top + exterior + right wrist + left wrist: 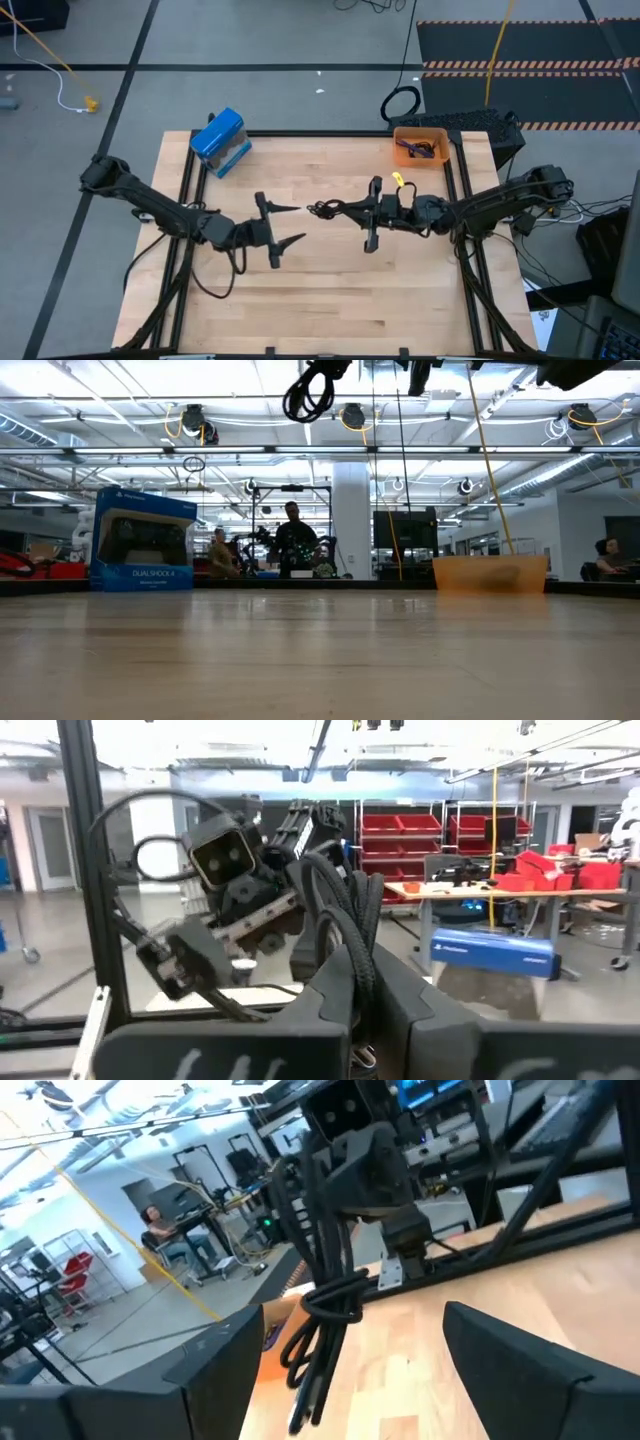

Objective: Pick and place USB-C Cables
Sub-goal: Put the black charger cable into the orange bin, then return to Home Position

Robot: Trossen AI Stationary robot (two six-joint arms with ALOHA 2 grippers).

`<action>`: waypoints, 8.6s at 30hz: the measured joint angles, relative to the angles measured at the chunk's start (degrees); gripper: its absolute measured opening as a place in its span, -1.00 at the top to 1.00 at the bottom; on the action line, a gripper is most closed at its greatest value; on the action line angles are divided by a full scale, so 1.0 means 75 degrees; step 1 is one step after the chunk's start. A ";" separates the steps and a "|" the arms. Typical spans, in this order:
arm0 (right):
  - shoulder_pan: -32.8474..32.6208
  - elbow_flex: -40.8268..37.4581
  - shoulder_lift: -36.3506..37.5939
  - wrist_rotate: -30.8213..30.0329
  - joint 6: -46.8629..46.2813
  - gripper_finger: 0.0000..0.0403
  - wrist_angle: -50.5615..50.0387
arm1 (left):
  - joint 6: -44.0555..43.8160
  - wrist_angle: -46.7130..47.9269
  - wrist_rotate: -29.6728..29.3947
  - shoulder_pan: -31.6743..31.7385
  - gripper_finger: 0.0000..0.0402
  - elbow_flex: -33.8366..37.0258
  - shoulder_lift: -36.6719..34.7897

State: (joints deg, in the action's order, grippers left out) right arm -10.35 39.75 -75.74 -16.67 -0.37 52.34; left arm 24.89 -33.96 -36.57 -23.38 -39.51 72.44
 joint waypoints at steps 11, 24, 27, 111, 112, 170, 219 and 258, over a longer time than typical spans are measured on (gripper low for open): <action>0.0543 0.0268 0.1912 0.0034 0.0345 0.99 -0.2796 | -0.0520 0.1132 -0.0688 0.0025 -0.21 0.0000 -0.1081; 0.2184 0.3770 0.2494 0.0702 0.0262 0.99 -1.0058 | -0.0630 0.1365 -0.0689 0.0239 0.09 0.0000 -0.1285; 0.2667 0.4494 0.2272 0.1213 0.0203 0.99 -1.1107 | -0.0814 0.1371 -0.0678 0.0291 0.13 0.0000 -0.1282; 0.8991 0.6601 -0.3536 0.1422 0.2112 0.97 -1.5846 | -0.1764 0.2111 0.0897 0.0714 0.22 0.0000 -0.1279; 0.8991 0.6601 -0.3579 0.1422 0.2059 0.97 -1.5792 | -0.1764 0.2111 0.0897 0.0714 0.22 0.0000 -0.1279; 0.2106 -0.0827 0.3954 0.1091 0.0367 0.86 -0.7557 | -0.1191 0.1991 0.0205 0.0714 0.22 0.0003 -0.1276; 0.0735 -0.4961 0.5581 0.2836 0.1742 0.98 -0.2564 | -0.2055 -0.0709 0.2290 0.0884 0.22 0.2489 -0.1276; 0.1134 -0.5068 0.7434 0.2824 0.1339 0.98 -0.4129 | -0.2761 -0.0823 0.3909 0.1408 0.97 0.5196 -0.4940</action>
State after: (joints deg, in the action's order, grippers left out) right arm -1.85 1.74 -19.99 4.51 9.67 21.37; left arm 4.18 -40.13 -7.26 -12.82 -0.54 35.39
